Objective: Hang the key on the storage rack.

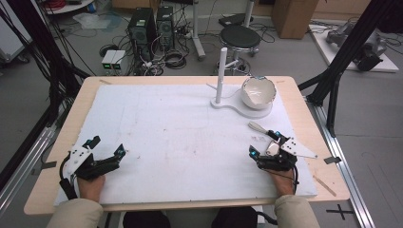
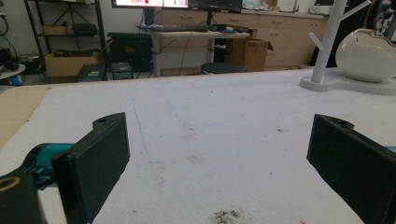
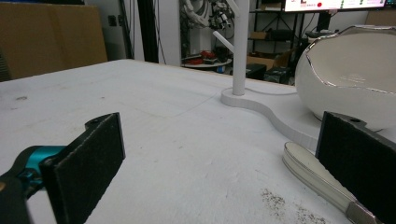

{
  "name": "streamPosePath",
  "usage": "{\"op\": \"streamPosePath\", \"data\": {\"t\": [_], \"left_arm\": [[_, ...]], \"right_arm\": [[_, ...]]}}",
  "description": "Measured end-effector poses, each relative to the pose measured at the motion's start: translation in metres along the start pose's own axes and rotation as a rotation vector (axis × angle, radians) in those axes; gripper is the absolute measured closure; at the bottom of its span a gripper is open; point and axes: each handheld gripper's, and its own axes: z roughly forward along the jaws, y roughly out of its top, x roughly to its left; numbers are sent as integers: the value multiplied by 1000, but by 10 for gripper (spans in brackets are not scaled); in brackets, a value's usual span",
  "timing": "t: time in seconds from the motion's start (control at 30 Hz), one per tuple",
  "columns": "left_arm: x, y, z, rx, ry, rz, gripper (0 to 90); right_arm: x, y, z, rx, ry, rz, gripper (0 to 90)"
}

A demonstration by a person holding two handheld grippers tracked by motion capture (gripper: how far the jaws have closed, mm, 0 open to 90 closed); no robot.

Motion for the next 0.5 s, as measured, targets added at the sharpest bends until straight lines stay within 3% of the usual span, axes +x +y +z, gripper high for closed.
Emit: {"op": "streamPosePath", "data": {"t": [0.5], "left_arm": [[1,0,-1,-11,-14,-2,63]], "right_arm": [[1,0,0,6,-2,5,5]]}}
